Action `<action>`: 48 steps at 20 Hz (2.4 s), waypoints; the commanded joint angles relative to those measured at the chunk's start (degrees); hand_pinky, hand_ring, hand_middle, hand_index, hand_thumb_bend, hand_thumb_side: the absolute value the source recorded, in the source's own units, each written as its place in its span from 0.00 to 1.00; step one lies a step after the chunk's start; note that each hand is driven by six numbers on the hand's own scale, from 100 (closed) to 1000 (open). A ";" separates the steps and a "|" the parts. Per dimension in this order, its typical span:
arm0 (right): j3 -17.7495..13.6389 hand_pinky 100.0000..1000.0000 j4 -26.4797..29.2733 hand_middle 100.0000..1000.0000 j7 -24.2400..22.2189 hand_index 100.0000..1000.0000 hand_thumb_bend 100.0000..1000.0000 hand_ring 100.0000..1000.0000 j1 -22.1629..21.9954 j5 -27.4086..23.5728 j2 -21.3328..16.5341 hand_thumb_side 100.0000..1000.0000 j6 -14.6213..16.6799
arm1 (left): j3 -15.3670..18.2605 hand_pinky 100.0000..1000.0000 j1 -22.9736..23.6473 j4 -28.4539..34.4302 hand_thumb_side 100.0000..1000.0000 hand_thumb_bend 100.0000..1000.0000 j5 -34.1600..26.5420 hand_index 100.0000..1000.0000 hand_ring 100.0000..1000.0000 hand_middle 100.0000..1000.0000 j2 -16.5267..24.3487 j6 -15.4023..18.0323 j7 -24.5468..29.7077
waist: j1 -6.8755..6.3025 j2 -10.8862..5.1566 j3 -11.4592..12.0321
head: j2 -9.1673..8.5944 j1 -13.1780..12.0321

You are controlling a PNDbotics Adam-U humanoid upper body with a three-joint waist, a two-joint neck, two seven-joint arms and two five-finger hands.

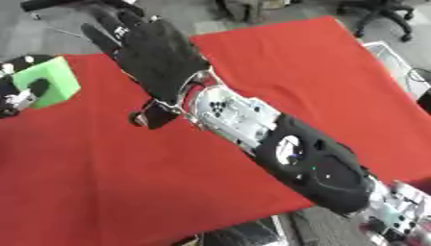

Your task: Pick up the objects with one hand, pass them to the other hand, and then place them into the box on the other side of the table.

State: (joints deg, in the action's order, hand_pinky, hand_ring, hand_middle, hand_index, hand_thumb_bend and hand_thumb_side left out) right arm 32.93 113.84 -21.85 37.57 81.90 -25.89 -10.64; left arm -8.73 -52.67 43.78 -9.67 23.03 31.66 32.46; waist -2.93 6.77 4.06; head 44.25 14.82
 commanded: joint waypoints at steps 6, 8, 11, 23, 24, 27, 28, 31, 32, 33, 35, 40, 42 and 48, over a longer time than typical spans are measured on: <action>-0.79 0.00 0.75 0.97 -0.92 1.00 0.63 0.86 -0.88 0.13 -2.77 0.37 -0.51 | 17.66 0.56 4.77 -9.81 0.00 0.19 5.19 0.39 0.21 0.07 21.38 20.31 16.64 | -1.26 -2.30 1.00 | -0.13 -19.76; -0.76 0.00 0.75 0.96 -1.01 1.00 0.62 0.86 -1.15 0.00 -2.87 0.37 -0.63 | 19.59 0.55 5.66 -11.16 0.00 0.29 13.28 0.40 0.22 0.08 23.99 20.31 10.20 | -1.25 -2.45 0.92 | -0.13 -21.61; -0.71 0.00 0.75 0.94 -1.05 1.00 0.61 0.84 -1.38 -0.29 -2.84 0.38 -0.86 | 20.53 0.54 6.53 -12.47 0.00 0.43 29.40 0.41 0.24 0.10 25.23 20.31 -2.57 | -1.04 -2.59 0.78 | -0.13 -21.71; -0.55 0.00 0.75 0.94 -0.39 1.00 0.60 0.84 -1.39 -0.76 -2.50 0.39 -1.38 | 16.60 0.79 8.78 -27.10 0.52 0.82 74.91 0.93 0.78 0.82 25.44 20.31 -58.81 | -0.87 -2.40 -0.41 | -0.13 -20.82; -0.54 0.00 0.75 0.94 -0.39 1.00 0.60 0.84 -1.39 -0.77 -2.53 0.39 -1.39 | 16.43 0.80 8.86 -28.32 0.53 0.81 75.34 0.94 0.80 0.84 25.78 20.31 -62.08 | -0.92 -2.40 -0.42 | -0.13 -20.82; -0.48 0.00 0.75 0.94 -0.52 1.00 0.59 0.84 -1.56 -0.78 -2.64 0.40 -1.47 | 15.79 0.83 9.22 -30.69 0.59 0.70 73.59 0.94 0.81 0.86 26.96 20.31 -68.99 | -1.04 -2.48 -0.49 | -0.13 -20.88; -0.44 0.00 0.75 0.94 -0.67 1.00 0.59 0.84 -1.69 -0.79 -2.73 0.40 -1.51 | 15.68 0.83 9.29 -30.44 0.60 0.65 72.04 0.93 0.80 0.86 27.33 20.31 -69.65 | -1.06 -2.56 -0.47 | -0.13 -20.92; -0.76 0.00 0.75 0.96 -1.30 1.00 0.61 0.86 -1.95 -0.62 -3.68 0.40 -1.45 | 17.06 0.84 10.07 -23.91 0.62 0.50 62.17 0.91 0.78 0.84 28.20 20.31 -64.43 | -1.10 -2.82 -0.25 | -0.13 -20.75; -1.27 0.00 0.75 0.97 -1.54 1.00 0.62 0.87 -2.00 -0.42 -4.61 0.40 -1.26 | 18.16 0.84 10.92 -19.62 0.60 0.47 56.39 0.90 0.78 0.84 28.78 20.31 -60.46 | -1.08 -2.94 -0.12 | -0.13 -20.49; -2.09 0.00 0.75 0.98 -1.70 1.00 0.63 0.88 -2.13 -0.16 -5.83 0.39 -1.01 | 19.51 0.84 12.19 -14.83 0.59 0.46 49.20 0.90 0.78 0.84 29.64 20.31 -55.61 | -1.04 -3.06 0.00 | -0.13 -20.18; -4.39 0.00 0.75 0.99 -1.95 1.00 0.64 0.89 -2.85 0.43 -9.03 0.39 -0.72 | 22.56 0.84 15.45 -6.56 0.57 0.42 34.09 0.89 0.78 0.83 32.10 20.31 -45.47 | -0.87 -3.44 0.21 | -0.13 -19.30; -16.13 0.00 0.75 0.99 -0.84 1.00 0.63 0.89 -10.88 0.00 -23.24 0.37 -4.87 | 31.07 0.81 28.80 11.91 0.59 0.33 -4.01 0.89 0.78 0.83 38.70 18.45 -26.29 | 0.12 -5.02 1.10 | -0.13 -12.48; -22.86 0.00 0.75 0.97 0.79 1.00 0.63 0.89 -16.77 0.07 -28.33 0.35 -8.96 | 35.93 0.80 34.45 18.24 0.59 0.32 -15.10 0.88 0.77 0.83 39.66 14.15 -21.51 | 0.58 -5.67 1.66 | -0.13 -8.74; -35.97 0.59 0.75 0.95 5.18 1.00 0.63 0.87 -30.55 4.49 -32.69 0.31 -17.70 | 47.40 0.79 44.69 36.64 0.57 0.33 -31.79 0.87 0.74 0.79 34.75 1.17 -17.88 | 1.69 -6.66 2.78 | -0.13 -2.86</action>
State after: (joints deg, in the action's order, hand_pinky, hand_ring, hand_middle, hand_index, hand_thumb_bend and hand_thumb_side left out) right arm -0.13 113.86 -17.45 6.76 85.18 -56.00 -26.95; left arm 36.13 -7.81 76.09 -38.65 56.74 35.06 14.21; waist -1.10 0.60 6.81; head 44.25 10.96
